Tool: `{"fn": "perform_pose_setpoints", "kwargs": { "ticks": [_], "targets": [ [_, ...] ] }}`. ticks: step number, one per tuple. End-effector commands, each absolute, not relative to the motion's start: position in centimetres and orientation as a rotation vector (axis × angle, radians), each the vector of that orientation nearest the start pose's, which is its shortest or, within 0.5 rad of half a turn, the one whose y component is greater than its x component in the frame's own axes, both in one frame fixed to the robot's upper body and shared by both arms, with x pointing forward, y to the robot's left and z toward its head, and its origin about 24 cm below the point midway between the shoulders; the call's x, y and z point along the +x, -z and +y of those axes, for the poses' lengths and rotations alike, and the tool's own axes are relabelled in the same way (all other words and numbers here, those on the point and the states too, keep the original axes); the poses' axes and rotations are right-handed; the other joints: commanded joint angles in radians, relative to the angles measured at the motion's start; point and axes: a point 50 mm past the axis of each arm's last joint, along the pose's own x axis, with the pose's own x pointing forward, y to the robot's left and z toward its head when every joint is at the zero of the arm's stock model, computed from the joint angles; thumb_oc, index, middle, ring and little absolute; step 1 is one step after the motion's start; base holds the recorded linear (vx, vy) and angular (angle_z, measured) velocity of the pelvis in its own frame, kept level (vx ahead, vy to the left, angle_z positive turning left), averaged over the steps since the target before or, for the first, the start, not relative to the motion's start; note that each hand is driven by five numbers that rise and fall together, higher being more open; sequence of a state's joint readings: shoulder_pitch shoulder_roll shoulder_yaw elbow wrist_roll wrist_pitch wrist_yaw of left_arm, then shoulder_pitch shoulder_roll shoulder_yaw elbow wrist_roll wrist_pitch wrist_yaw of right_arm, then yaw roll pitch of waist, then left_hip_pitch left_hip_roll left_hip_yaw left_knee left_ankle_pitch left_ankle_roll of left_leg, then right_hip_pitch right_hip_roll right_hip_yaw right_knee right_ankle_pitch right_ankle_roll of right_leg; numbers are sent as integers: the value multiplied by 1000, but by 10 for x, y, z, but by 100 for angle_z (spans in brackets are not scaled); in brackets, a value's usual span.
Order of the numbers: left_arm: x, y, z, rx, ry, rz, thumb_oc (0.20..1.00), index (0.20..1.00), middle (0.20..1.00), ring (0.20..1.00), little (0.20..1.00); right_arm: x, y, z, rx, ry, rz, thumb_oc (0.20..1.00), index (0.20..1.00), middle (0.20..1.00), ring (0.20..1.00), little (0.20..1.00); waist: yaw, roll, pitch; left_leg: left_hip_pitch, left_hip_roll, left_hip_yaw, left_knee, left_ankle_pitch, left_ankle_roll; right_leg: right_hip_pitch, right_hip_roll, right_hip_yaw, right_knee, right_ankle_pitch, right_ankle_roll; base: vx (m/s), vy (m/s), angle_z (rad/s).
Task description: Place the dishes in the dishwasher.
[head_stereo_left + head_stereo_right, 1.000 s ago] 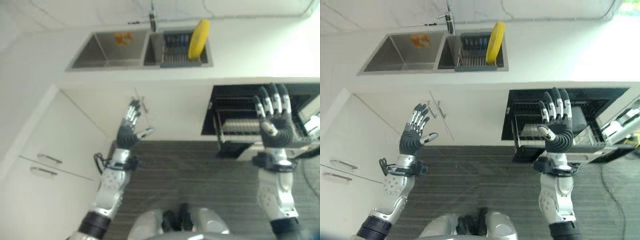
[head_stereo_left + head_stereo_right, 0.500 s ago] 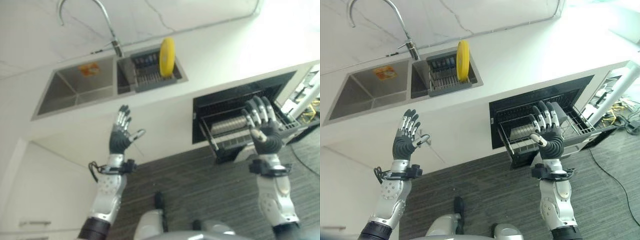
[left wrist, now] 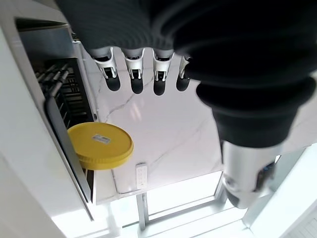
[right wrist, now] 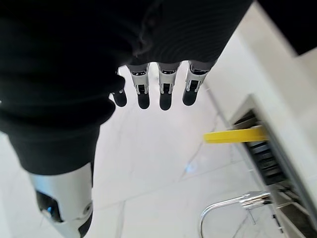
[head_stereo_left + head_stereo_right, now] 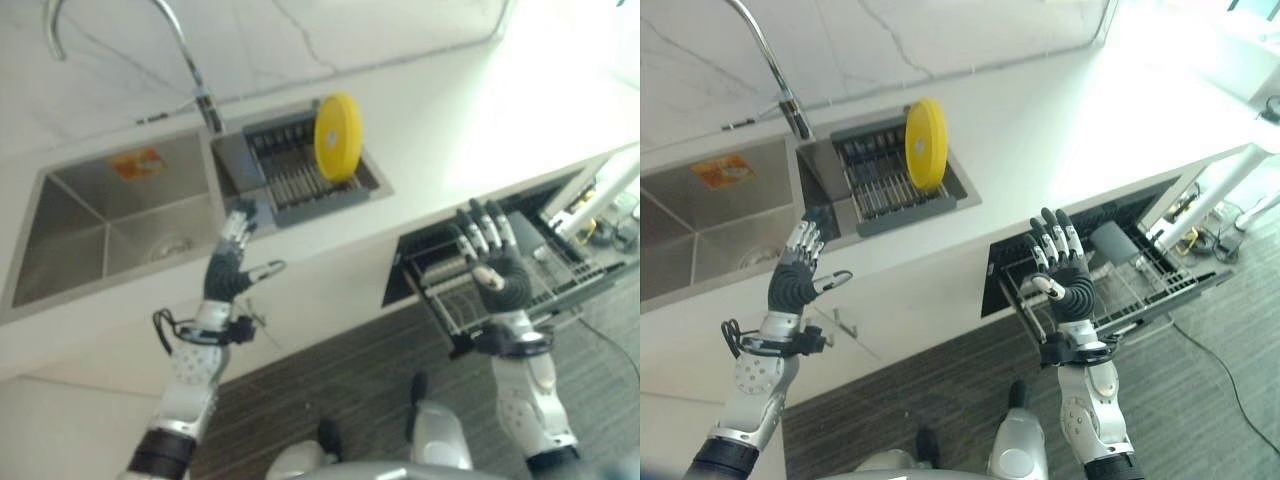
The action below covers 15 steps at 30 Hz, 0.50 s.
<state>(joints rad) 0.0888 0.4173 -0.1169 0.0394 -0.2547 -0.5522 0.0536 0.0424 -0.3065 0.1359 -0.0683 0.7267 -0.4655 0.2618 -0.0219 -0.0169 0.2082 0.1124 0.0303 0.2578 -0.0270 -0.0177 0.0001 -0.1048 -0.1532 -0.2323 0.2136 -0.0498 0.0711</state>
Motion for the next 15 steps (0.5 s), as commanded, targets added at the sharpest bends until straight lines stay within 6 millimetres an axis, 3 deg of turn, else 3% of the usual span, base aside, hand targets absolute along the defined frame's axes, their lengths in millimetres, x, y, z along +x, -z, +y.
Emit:
{"fn": "perform_pose_setpoints", "kwargs": {
  "ticks": [1, 2, 3, 4, 5, 6, 7, 15],
  "targets": [
    [225, -96, 195, 103, 114, -554, 1000, 1000, 1000, 1000, 1000, 235, -120, -191, 357, -255, -599, 1000, 1000, 1000, 1000, 1000, -19, 25, -2, -75, 29, -106, 113, -54, -39, 124, 51, 12, -134, -22, 19, 35, -122, -9],
    [224, -96, 194, 94, 120, -557, 1000, 1000, 1000, 1000, 1000, 234, -120, -192, 341, -253, -600, 1000, 1000, 1000, 1000, 1000, -22, 18, 1, -90, 22, -102, 159, -74, -39, 129, 50, 19, -148, -16, 13, 133, -175, -14],
    [223, -94, 194, 81, 137, -548, 1000, 1000, 1000, 1000, 1000, 231, -118, -198, 318, -238, -593, 1000, 1000, 1000, 1000, 1000, -21, 4, 14, -172, 24, -115, 296, -46, -51, 163, 66, 41, -182, -4, -7, 180, -126, -4],
    [223, -93, 195, 78, 142, -543, 1000, 1000, 1000, 1000, 1000, 231, -118, -199, 319, -234, -592, 1000, 1000, 1000, 1000, 1000, -20, 8, 14, -170, 30, -118, 255, -34, -54, 163, 71, 42, -185, -2, -4, 290, -3, -13],
    [220, -92, 195, 83, 151, -542, 1000, 1000, 1000, 1000, 1000, 231, -118, -197, 316, -235, -598, 1000, 1000, 1000, 1000, 1000, -10, 23, 16, -166, 45, -147, 131, 14, -67, 166, 81, 51, -190, -6, 4, 310, 175, -14],
    [218, -93, 193, 94, 158, -551, 1000, 1000, 1000, 1000, 1000, 229, -119, -196, 302, -235, -607, 1000, 1000, 1000, 1000, 1000, 0, 31, 31, -199, 71, -176, 95, 90, -88, 187, 81, 59, -196, -14, 4, 308, 227, -33],
    [220, -93, 192, 98, 166, -552, 1000, 1000, 1000, 1000, 1000, 230, -120, -197, 293, -227, -612, 1000, 1000, 1000, 1000, 1000, -10, 32, 28, -181, 80, -134, 56, 79, -82, 195, 68, 44, -204, -20, 11, 204, 176, -42],
    [231, -93, 185, 126, 198, -533, 1000, 1000, 1000, 1000, 1000, 225, -115, -195, 327, -235, -596, 1000, 1000, 1000, 1000, 1000, -31, 48, -8, -83, 56, -114, -58, 57, -58, 188, 19, 9, -200, -7, 53, 135, 102, -28]
  ]
}}
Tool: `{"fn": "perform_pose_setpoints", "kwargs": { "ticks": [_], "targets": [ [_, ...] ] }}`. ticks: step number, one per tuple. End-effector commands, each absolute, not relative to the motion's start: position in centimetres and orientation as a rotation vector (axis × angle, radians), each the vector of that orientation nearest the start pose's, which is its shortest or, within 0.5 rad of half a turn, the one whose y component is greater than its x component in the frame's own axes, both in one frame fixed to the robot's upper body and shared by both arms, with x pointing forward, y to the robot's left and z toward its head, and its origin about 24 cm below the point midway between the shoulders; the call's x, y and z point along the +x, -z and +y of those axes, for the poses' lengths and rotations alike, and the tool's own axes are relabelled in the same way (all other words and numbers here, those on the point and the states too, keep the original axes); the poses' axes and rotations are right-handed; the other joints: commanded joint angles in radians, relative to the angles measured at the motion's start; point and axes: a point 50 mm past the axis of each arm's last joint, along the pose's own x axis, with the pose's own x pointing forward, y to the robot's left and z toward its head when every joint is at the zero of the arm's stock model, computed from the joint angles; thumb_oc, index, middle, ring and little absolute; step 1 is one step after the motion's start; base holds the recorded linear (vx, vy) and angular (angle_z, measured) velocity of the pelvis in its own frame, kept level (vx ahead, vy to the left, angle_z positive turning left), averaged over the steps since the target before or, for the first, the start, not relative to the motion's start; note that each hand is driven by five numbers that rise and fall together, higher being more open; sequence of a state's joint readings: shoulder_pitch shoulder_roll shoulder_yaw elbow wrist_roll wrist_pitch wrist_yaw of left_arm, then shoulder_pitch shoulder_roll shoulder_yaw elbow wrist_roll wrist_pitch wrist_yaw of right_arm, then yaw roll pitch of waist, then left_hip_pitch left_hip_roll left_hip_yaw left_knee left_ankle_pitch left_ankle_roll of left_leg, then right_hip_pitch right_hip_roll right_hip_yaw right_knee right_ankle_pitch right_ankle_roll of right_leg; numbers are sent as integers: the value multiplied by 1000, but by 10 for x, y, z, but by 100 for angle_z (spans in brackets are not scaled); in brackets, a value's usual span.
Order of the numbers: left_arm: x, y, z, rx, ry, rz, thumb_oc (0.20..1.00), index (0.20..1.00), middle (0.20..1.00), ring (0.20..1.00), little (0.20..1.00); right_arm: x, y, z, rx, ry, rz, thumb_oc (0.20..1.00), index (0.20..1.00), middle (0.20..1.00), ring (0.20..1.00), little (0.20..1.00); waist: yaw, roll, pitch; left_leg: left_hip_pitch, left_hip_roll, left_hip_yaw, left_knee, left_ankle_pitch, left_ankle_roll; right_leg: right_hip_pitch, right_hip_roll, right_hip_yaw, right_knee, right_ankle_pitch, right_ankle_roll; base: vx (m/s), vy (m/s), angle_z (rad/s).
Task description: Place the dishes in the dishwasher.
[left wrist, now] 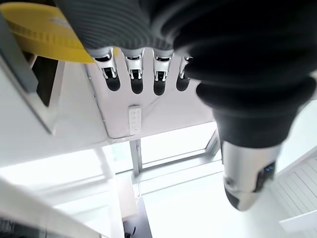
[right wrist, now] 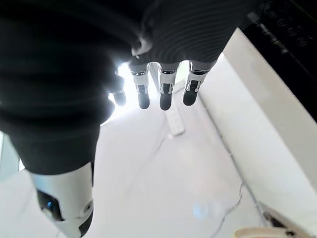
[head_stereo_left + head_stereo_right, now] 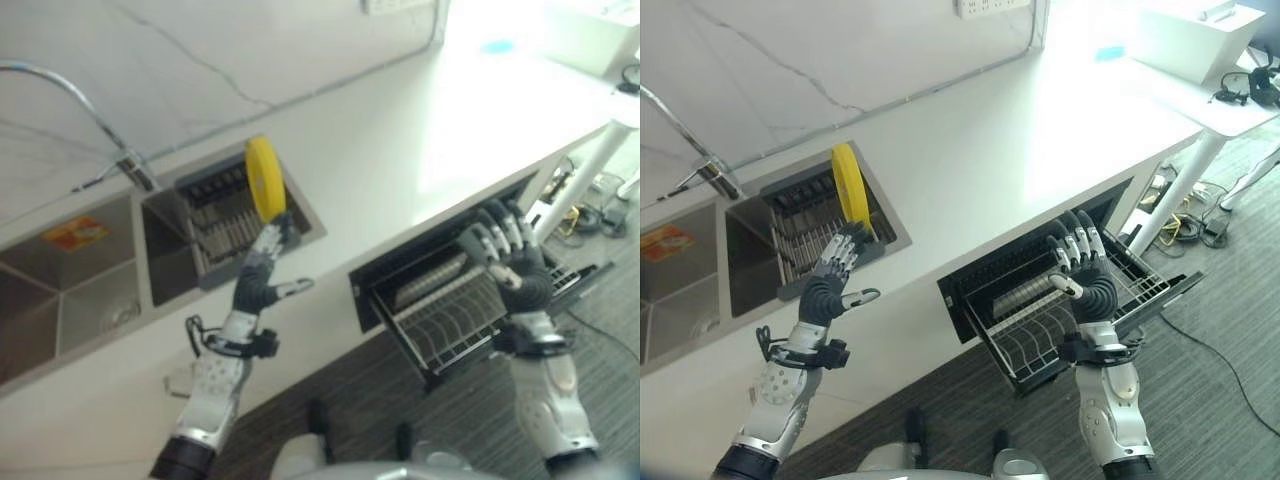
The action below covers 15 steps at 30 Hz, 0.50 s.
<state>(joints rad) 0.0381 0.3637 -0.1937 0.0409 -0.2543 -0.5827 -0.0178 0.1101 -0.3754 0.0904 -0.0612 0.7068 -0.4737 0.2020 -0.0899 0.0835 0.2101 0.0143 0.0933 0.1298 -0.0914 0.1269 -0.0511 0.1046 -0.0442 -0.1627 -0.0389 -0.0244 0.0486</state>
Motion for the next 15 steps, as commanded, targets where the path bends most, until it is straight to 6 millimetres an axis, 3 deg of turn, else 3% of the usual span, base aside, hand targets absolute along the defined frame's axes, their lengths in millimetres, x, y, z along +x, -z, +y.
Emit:
{"fn": "perform_pose_setpoints", "kwargs": {
  "ticks": [1, 11, 15],
  "targets": [
    [230, -93, 186, 122, 204, -531, 1000, 1000, 1000, 1000, 1000, 225, -115, -196, 328, -231, -597, 1000, 1000, 1000, 1000, 1000, 40, -53, -12, 21, -9, 18, 4, -92, -6, -23, -94, -67, 51, -29, 81, 21, 0, -8],
    [223, -100, 187, 91, 238, -571, 1000, 1000, 1000, 1000, 1000, 227, -116, -191, 249, -268, -558, 1000, 1000, 1000, 1000, 1000, 59, -68, -21, 41, -22, 25, 4, -122, 15, -12, -106, -77, 48, -25, 90, 5, 5, 0],
    [220, -119, 183, 35, 290, -690, 1000, 1000, 1000, 1000, 1000, 229, -135, -186, 184, -295, -661, 1000, 1000, 1000, 1000, 1000, 83, -76, -29, 45, -28, 17, 4, -131, 20, 3, -112, -96, 43, -24, 95, 6, -6, -1]
  ]
}}
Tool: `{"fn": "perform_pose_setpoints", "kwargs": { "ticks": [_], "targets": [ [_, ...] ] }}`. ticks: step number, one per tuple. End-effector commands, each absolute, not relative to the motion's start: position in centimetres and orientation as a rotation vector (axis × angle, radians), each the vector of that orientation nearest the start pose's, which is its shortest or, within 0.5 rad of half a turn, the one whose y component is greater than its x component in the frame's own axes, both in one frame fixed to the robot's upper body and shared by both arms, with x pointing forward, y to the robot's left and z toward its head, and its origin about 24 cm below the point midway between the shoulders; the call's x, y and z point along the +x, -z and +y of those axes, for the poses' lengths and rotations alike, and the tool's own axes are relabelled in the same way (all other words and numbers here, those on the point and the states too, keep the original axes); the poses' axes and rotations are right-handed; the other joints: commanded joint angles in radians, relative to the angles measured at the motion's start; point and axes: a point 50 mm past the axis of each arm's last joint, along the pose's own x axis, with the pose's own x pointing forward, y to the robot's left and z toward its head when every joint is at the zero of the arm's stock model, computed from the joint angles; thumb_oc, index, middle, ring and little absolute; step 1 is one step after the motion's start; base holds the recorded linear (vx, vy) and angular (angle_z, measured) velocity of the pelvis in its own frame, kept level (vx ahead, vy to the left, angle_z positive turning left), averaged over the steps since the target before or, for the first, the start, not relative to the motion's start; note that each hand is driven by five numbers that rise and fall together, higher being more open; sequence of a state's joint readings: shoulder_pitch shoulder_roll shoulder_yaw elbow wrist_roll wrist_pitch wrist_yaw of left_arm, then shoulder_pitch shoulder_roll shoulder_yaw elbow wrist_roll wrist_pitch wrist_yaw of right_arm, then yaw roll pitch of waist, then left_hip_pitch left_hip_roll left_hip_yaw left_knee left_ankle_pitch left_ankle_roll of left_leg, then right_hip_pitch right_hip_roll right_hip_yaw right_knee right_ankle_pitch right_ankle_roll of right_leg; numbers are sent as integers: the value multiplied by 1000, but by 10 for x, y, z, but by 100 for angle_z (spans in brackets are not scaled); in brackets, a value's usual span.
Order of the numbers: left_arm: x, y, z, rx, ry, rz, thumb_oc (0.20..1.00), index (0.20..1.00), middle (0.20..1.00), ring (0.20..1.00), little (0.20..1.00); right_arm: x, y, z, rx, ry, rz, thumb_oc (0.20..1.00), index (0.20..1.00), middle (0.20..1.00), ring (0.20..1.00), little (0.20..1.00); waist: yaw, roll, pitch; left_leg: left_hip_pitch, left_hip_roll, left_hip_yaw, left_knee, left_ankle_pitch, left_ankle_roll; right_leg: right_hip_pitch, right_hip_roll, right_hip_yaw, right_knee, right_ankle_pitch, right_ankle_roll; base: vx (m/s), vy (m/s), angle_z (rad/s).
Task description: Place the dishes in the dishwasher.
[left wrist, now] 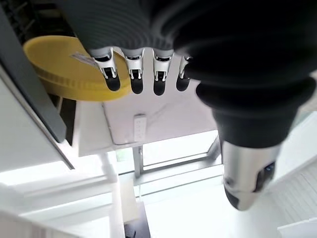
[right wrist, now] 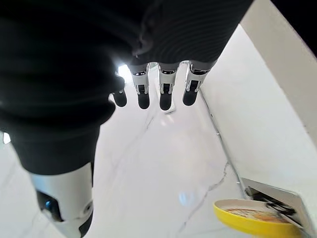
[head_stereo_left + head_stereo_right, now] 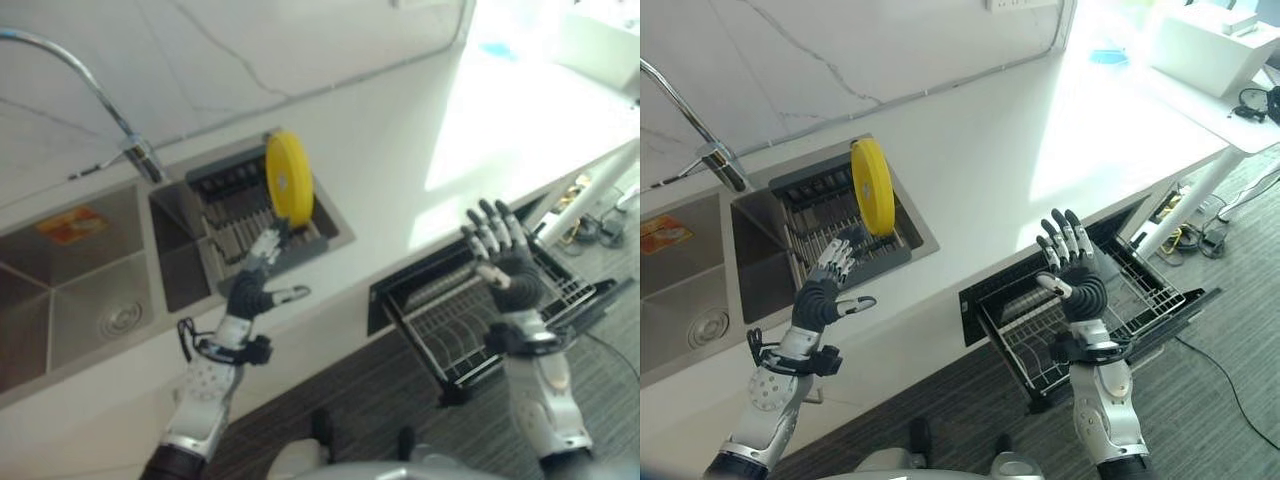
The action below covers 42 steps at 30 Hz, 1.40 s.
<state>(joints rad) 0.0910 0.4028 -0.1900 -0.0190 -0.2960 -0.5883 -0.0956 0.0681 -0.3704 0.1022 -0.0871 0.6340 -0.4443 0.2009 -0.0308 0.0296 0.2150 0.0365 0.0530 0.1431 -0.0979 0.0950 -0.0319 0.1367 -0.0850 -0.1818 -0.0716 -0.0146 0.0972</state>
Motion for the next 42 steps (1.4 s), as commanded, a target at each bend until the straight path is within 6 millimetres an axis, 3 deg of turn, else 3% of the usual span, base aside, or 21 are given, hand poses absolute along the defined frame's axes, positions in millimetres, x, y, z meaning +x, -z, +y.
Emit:
{"fn": "perform_pose_setpoints", "kwargs": {
  "ticks": [1, 5, 8, 14, 15, 16, 18, 22, 26, 29, 30, 33, 38, 42],
  "targets": [
    [219, -122, 183, 34, 293, -708, 1000, 1000, 1000, 1000, 1000, 230, -139, -185, 184, -298, -672, 1000, 1000, 1000, 1000, 1000, 28, -23, -35, 24, 11, 3, 11, -100, 1, -28, -73, -81, 77, -34, 47, 0, 0, 0],
    [219, -130, 182, 26, 283, -739, 1000, 1000, 1000, 1000, 1000, 235, -147, -181, 209, -312, -684, 1000, 1000, 1000, 1000, 1000, 48, -24, -45, 28, 8, -6, 11, -105, 3, -16, -74, -98, 80, -41, 45, 18, -11, 12],
    [221, -129, 179, 8, 331, -697, 1000, 1000, 1000, 1000, 1000, 248, -144, -173, 318, -362, -569, 1000, 1000, 1000, 1000, 1000, 74, -24, -55, 31, 1, -26, 11, -108, 3, -4, -73, -110, 81, -47, 41, 34, -13, 16],
    [221, -120, 161, -255, 737, -568, 1000, 1000, 1000, 1000, 1000, 256, -157, -175, 367, -283, -642, 1000, 1000, 1000, 1000, 1000, 102, -20, -64, 32, -1, -42, 11, -107, 5, 7, -75, -131, 80, -47, 42, 22, -9, 16],
    [220, -111, 144, -449, 931, -460, 1000, 1000, 1000, 1000, 1000, 260, -159, -175, 390, -260, -646, 1000, 1000, 1000, 1000, 1000, 104, -17, -65, 35, -2, -44, 11, -109, 6, 9, -75, -132, 80, -46, 42, 9, 14, 7],
    [218, -107, 132, -524, 1049, -403, 1000, 1000, 1000, 1000, 1000, 262, -159, -175, 411, -252, -636, 1000, 1000, 1000, 1000, 1000, 102, -14, -67, 35, -2, -44, 11, -110, 7, 9, -75, -133, 80, -46, 43, 12, 19, 4],
    [199, -83, 82, -721, 1443, -64, 1000, 1000, 1000, 1000, 1000, 275, -150, -176, 477, -243, -586, 1000, 1000, 1000, 1000, 1000, 80, -8, -71, 43, 1, -33, 11, -114, 4, 15, -75, -126, 74, -42, 49, 0, 0, 0],
    [184, -42, 62, -666, 1543, 234, 1000, 1000, 1000, 1000, 1000, 283, -148, -182, 499, -243, -560, 1000, 1000, 1000, 1000, 1000, 54, -7, -73, 53, 6, -18, 11, -120, 2, 13, -71, -111, 74, -44, 50, 8, -11, -7],
    [174, 6, 67, -563, 1434, 436, 1000, 1000, 1000, 1000, 1000, 288, -152, -190, 476, -264, -553, 1000, 1000, 1000, 1000, 1000, 31, -8, -73, 55, 13, -1, 11, -123, -1, 5, -66, -95, 78, -50, 49, -24, -7, -12],
    [171, 42, 84, -459, 1278, 529, 1000, 1000, 1000, 1000, 1000, 289, -156, -199, 458, -280, -544, 1000, 1000, 1000, 1000, 1000, 21, -10, -73, 57, 17, 10, 11, -125, -2, 5, -61, -88, 75, -52, 45, -32, -6, -7],
    [169, 63, 99, -323, 1155, 577, 1000, 1000, 1000, 1000, 1000, 292, -160, -199, 443, -297, -538, 1000, 1000, 1000, 1000, 1000, 18, -13, -72, 58, 20, 13, 11, -124, -5, 5, -59, -86, 76, -53, 44, 0, 0, 0],
    [165, 85, 117, -264, 1019, 666, 1000, 1000, 1000, 1000, 1000, 295, -162, -198, 415, -315, -516, 1000, 1000, 1000, 1000, 1000, 21, -18, -72, 60, 23, 16, 11, -123, -6, 8, -57, -89, 76, -56, 40, 0, 0, 0],
    [147, 124, 152, 70, 820, 837, 1000, 1000, 1000, 1000, 1000, 310, -171, -184, 352, -381, -443, 1000, 1000, 1000, 1000, 1000, 36, -36, -70, 57, 25, 10, 11, -116, -13, 10, -53, -95, 76, -61, 33, 15, 1, 0],
    [129, 143, 180, 67, 592, 986, 1000, 1000, 1000, 1000, 1000, 325, -185, -165, 317, -392, -402, 1000, 1000, 1000, 1000, 1000, 62, -43, -66, 57, 29, 4, 11, -111, -20, 19, -55, -115, 72, -64, 27, 89, 28, 1]
  ]
}}
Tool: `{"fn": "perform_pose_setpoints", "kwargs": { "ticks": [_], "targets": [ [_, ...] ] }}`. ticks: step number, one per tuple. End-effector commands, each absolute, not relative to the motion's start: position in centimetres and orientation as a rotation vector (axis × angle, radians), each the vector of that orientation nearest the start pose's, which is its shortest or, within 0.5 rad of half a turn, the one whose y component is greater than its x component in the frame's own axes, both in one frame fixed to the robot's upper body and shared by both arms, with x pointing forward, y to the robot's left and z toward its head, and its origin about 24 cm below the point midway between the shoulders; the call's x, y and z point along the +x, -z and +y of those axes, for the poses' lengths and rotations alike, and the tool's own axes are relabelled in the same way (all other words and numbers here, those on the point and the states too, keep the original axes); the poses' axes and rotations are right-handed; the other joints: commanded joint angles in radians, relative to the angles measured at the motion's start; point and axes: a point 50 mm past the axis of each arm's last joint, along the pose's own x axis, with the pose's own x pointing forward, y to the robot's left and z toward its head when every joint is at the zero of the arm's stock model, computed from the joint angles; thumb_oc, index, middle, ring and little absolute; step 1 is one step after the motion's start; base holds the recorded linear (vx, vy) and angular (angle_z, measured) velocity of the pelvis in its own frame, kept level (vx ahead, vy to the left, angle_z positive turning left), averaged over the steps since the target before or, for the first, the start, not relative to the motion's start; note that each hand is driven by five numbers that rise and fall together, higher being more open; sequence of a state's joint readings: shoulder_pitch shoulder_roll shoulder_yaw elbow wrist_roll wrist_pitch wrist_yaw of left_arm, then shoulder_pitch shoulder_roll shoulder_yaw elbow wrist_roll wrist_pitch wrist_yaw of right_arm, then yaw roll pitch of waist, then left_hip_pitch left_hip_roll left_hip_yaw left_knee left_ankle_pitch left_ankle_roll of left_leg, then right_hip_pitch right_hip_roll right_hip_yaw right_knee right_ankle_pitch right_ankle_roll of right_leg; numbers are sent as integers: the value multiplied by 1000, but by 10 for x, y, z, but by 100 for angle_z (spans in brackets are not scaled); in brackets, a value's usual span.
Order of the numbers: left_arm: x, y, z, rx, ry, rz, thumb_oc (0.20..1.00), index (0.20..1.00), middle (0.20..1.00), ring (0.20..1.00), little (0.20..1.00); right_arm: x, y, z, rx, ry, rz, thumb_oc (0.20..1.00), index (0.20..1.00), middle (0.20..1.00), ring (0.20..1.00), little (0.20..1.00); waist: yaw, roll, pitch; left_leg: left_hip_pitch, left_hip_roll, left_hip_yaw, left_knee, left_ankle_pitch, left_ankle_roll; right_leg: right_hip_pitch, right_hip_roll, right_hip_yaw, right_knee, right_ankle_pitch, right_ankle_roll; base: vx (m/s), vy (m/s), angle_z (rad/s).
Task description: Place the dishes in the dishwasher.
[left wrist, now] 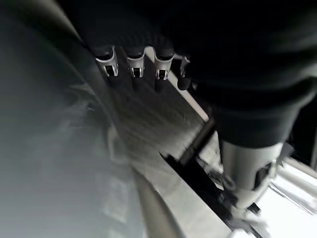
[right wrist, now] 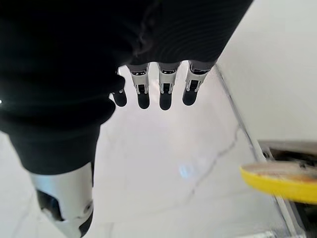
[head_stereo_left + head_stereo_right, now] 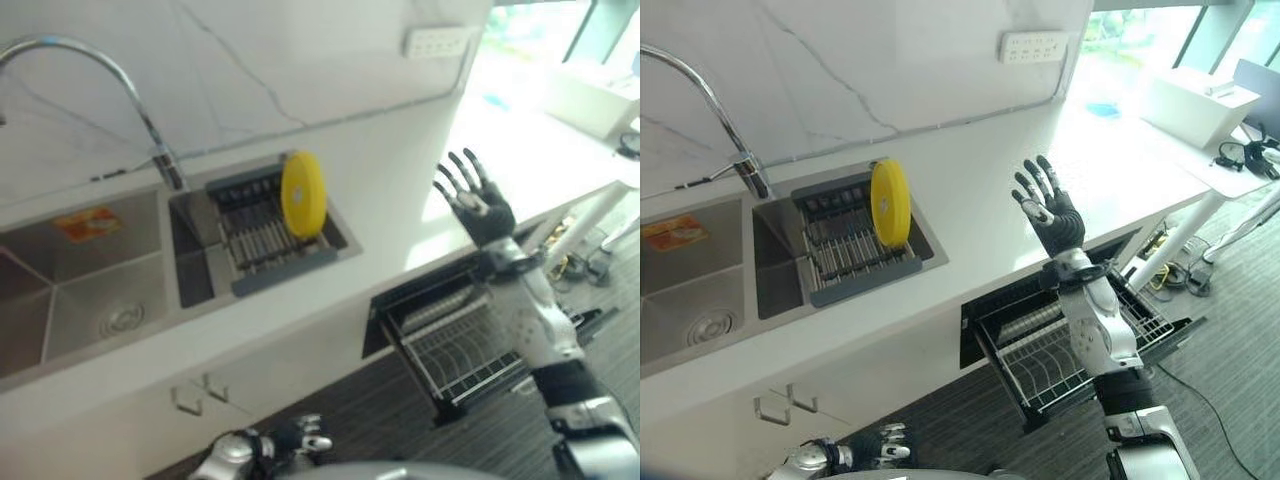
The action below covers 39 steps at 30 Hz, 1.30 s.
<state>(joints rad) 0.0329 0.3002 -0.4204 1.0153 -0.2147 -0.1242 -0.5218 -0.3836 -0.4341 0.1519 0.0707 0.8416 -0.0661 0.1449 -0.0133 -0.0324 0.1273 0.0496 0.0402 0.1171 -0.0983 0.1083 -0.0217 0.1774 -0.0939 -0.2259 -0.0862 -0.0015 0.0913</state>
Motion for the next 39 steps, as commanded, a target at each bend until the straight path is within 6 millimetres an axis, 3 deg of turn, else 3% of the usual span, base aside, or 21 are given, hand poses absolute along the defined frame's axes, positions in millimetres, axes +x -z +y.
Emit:
{"fn": "perform_pose_setpoints", "kwargs": {
  "ticks": [1, 9, 16, 31, 39],
  "targets": [
    [119, 147, 186, 90, 572, 1006, 1000, 1000, 1000, 1000, 1000, 329, -188, -162, 329, -379, -390, 1000, 1000, 1000, 1000, 1000, 57, 17, 23, 45, 45, 29, 11, -121, -34, -16, -48, -82, 84, -78, 32, 145, 64, 4],
    [99, 154, 197, 3, 382, 1055, 1000, 1000, 1000, 1000, 1000, 346, -206, -166, 326, -273, -395, 1000, 1000, 1000, 1000, 1000, 128, 16, 37, 19, 47, 7, 11, -107, -40, -10, -61, -137, 80, -78, 26, 65, 45, 11],
    [87, 155, 210, -30, 291, 1074, 1000, 1000, 1000, 1000, 1000, 352, -214, -176, 363, -201, -417, 1000, 1000, 1000, 1000, 1000, 162, 27, 49, 2, 45, -7, 11, -94, -40, -7, -71, -164, 89, -82, 23, 42, 29, 13],
    [69, 155, 215, -82, 290, 1096, 1000, 1000, 1000, 1000, 1000, 360, -219, -197, 354, -99, -419, 1000, 1000, 1000, 1000, 1000, 198, 55, 68, -30, 40, -19, 11, -76, -40, -4, -88, -197, 99, -87, 25, 33, 2, 6],
    [71, 155, 216, -82, 316, 1102, 1000, 1000, 1000, 1000, 1000, 363, -222, -185, 332, -173, -408, 1000, 1000, 1000, 1000, 1000, 203, 67, 88, -41, 36, -26, 11, -66, -38, -17, -92, -196, 121, -92, 25, 27, -6, 7]
  ]
}}
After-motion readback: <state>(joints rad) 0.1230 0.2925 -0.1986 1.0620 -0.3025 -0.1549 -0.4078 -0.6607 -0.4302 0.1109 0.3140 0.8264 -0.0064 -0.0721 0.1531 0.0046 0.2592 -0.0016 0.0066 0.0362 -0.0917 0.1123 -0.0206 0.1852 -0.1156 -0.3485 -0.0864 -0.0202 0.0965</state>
